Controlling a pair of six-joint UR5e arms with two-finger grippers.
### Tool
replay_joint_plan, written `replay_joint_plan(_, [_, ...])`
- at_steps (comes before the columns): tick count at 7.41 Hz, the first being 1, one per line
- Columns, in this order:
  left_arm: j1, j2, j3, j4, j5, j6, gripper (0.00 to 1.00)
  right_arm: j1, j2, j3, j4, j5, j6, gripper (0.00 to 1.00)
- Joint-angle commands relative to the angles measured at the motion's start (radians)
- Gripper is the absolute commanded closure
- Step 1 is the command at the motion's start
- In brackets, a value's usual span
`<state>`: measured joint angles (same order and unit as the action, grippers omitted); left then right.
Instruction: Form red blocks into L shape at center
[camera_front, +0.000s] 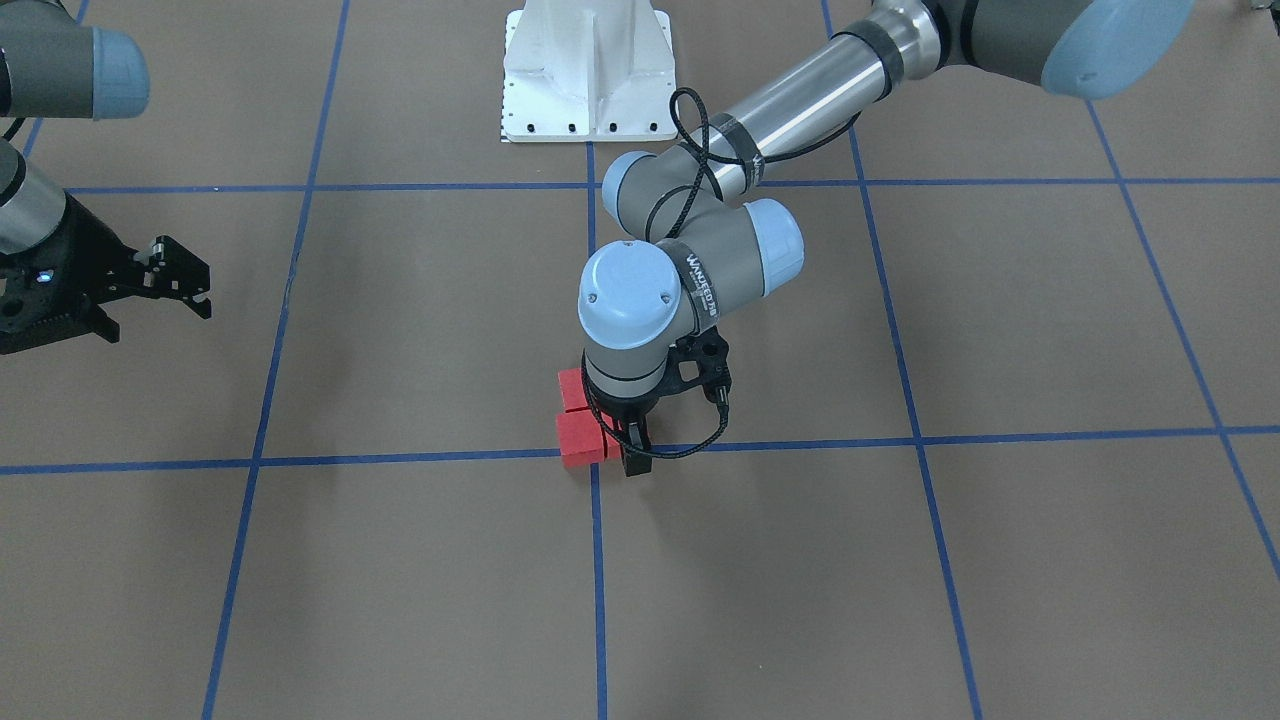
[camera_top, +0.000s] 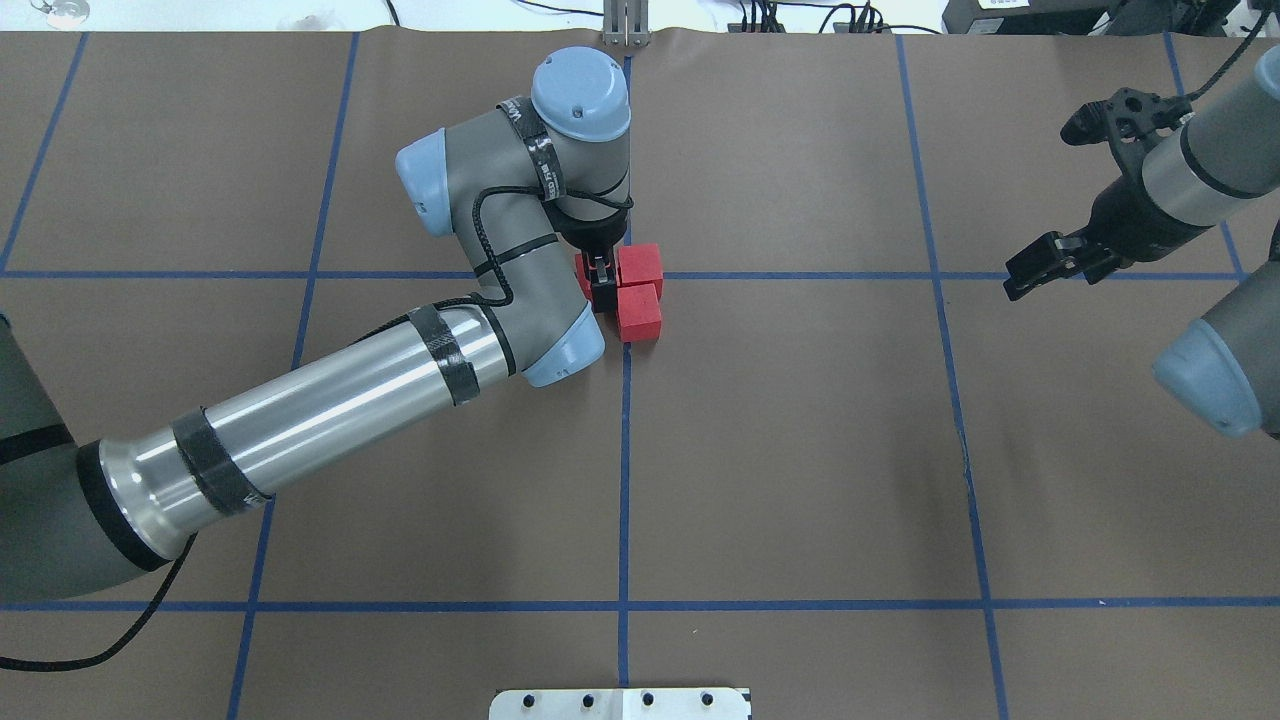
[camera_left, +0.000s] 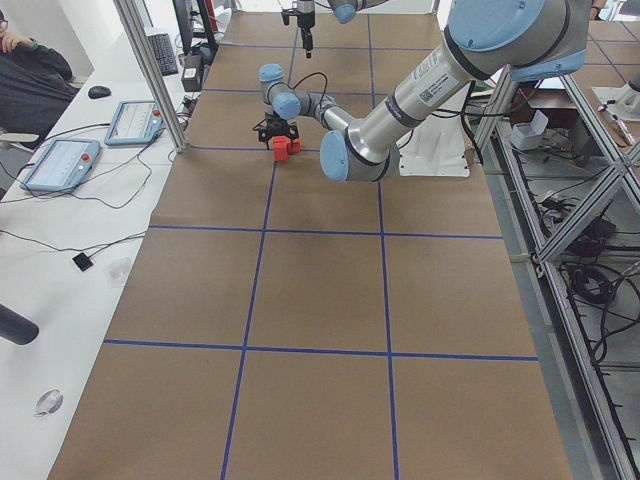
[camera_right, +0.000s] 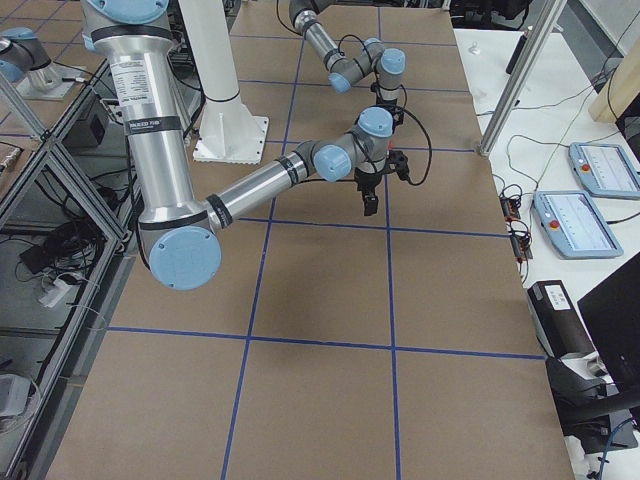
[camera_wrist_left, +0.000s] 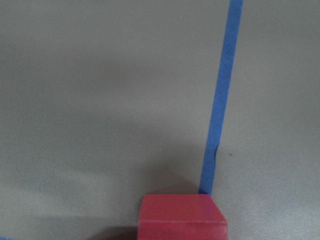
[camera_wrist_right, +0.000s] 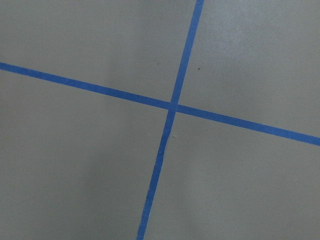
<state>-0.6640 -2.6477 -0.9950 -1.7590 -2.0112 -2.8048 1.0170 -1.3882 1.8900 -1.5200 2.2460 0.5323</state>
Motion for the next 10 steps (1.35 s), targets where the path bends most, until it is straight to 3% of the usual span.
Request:
replay_joint_plan(1, [-0.015,0.003,-0.004,0.013,-0.032,0.005,0.00,0.000,0.002,0.001,0.000,0.001,0.000,0.01])
replay_joint_plan(2, [-0.023,0.005,-0.010,0.051,-0.082,0.014,0.00,0.000,0.002,0.003,0.000,0.003,0.000,0.01])
replay_joint_plan(4, [-0.023,0.006,-0.037,0.149,-0.087,0.053,0.00,0.000,0.002,0.007,-0.006,0.003,0.000,0.01])
replay_joint_plan(6, [-0.029,0.021,-0.149,0.287,-0.087,0.137,0.00,-0.002,0.011,0.009,-0.005,0.003,0.000,0.01])
replay_joint_plan(7, [-0.048,0.041,-0.186,0.296,-0.087,0.198,0.00,-0.002,0.014,0.011,-0.005,0.004,0.000,0.01])
replay_joint_plan(10, [-0.110,0.150,-0.328,0.294,-0.074,0.567,0.00,0.000,0.017,0.021,-0.006,-0.005,-0.002,0.01])
